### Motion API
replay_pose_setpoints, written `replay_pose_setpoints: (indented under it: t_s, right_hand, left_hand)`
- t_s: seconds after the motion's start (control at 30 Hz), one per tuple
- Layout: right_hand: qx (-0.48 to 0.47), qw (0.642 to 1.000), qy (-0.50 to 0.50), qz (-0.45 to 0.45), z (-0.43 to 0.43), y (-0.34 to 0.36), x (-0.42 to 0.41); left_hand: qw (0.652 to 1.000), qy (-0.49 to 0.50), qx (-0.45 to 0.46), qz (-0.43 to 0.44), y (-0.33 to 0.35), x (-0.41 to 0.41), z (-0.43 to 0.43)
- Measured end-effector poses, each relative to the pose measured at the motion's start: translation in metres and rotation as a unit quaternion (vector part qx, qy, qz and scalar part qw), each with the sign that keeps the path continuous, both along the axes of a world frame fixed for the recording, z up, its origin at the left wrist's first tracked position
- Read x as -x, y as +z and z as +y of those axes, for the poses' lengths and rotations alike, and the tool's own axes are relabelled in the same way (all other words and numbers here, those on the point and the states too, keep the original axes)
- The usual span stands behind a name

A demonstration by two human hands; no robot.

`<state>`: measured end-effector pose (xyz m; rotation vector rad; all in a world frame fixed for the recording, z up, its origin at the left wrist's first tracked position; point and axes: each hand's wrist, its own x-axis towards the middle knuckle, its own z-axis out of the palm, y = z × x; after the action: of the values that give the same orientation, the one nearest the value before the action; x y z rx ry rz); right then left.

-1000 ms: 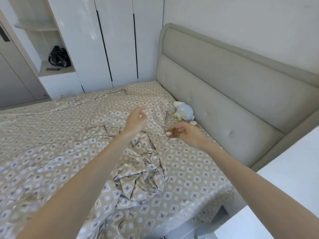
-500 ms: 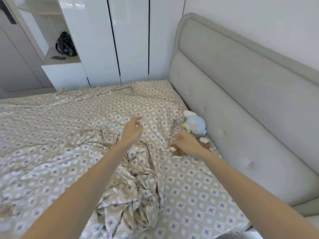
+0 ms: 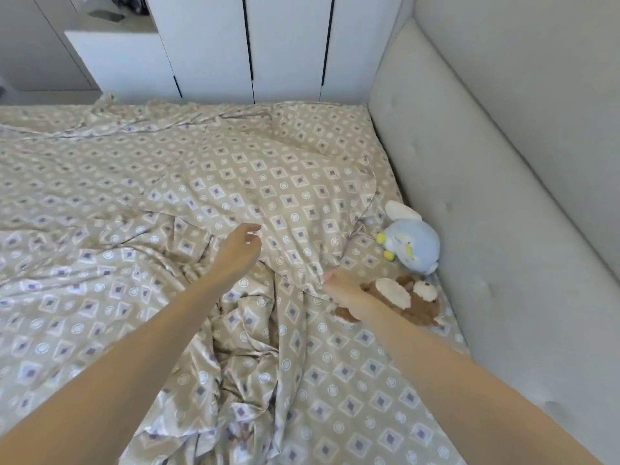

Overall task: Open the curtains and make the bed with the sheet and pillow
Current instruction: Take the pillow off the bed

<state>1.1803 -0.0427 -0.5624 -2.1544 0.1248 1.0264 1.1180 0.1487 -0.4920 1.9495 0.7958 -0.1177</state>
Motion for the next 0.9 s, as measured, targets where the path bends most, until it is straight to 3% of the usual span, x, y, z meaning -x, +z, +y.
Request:
replay_pose_setpoints:
  t_s: [0.27, 0.5, 0.63, 0.9]
  right_hand:
    - [0.034, 0.999, -0.014, 0.0, 0.018, -0.142, -0.062]
    - [0.022, 0.997, -0.045, 0.056, 0.038, -0.214, -0.075]
    - [0.001, 0.996, -0.046, 0.075, 0.049, -0.243, -0.087]
    - [0.083, 0.993, -0.001, 0.082, 0.068, -0.266, -0.093]
  left_hand:
    - [0.996, 0.045, 0.07, 0.032, -0.115, -0.053, 0.008]
    - [0.994, 0.066, 0.084, 0.023, -0.183, -0.055, 0.007]
    - [0.992, 0.07, 0.096, 0.029, -0.202, -0.05, 0.011]
    - [0.99, 0.088, 0.106, 0.024, -0.194, -0.059, 0.017]
